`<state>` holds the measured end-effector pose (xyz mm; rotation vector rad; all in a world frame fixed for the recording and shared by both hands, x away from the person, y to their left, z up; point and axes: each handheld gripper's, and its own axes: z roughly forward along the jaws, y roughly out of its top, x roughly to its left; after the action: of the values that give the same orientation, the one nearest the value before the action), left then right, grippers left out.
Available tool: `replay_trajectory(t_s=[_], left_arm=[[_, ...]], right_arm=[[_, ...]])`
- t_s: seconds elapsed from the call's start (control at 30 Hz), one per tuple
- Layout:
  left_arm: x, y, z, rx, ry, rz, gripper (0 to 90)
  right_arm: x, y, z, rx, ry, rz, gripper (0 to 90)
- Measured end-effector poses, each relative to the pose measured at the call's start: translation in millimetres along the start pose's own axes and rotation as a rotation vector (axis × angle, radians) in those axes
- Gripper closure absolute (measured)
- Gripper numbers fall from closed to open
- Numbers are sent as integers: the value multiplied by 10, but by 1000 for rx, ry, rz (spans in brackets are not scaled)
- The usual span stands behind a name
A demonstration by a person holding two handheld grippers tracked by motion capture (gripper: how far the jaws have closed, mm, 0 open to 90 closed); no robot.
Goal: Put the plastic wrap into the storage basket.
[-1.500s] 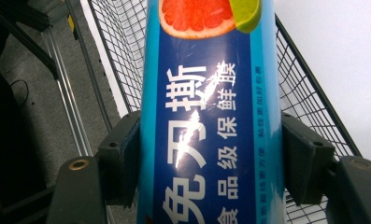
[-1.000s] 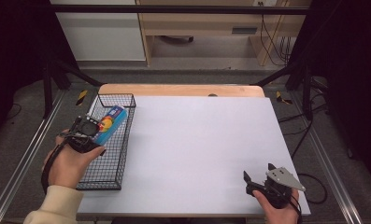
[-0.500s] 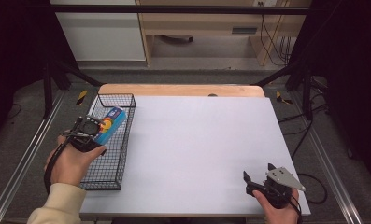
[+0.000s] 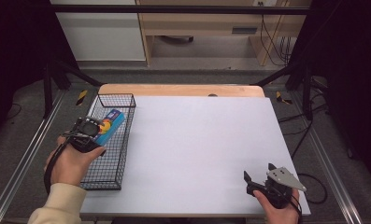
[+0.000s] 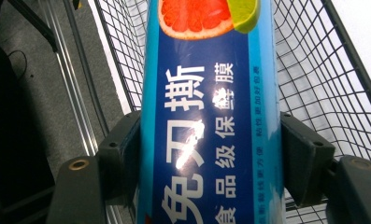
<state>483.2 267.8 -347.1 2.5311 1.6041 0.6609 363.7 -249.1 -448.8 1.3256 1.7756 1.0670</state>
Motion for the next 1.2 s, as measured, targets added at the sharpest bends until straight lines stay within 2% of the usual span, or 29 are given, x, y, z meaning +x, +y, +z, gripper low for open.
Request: replay_trajectory(t_s=[0.6,1.1,1.2], left_arm=[[-26,11,63,26,-8,4,321],[-70,30,157,71,-11,13,321],[-81,39,191,96,-14,24,321]], right_arm=[[4,1,3,4,3,0,111],[9,-1,10,10,8,-5,111],[11,-2,11,11,10,-5,111]])
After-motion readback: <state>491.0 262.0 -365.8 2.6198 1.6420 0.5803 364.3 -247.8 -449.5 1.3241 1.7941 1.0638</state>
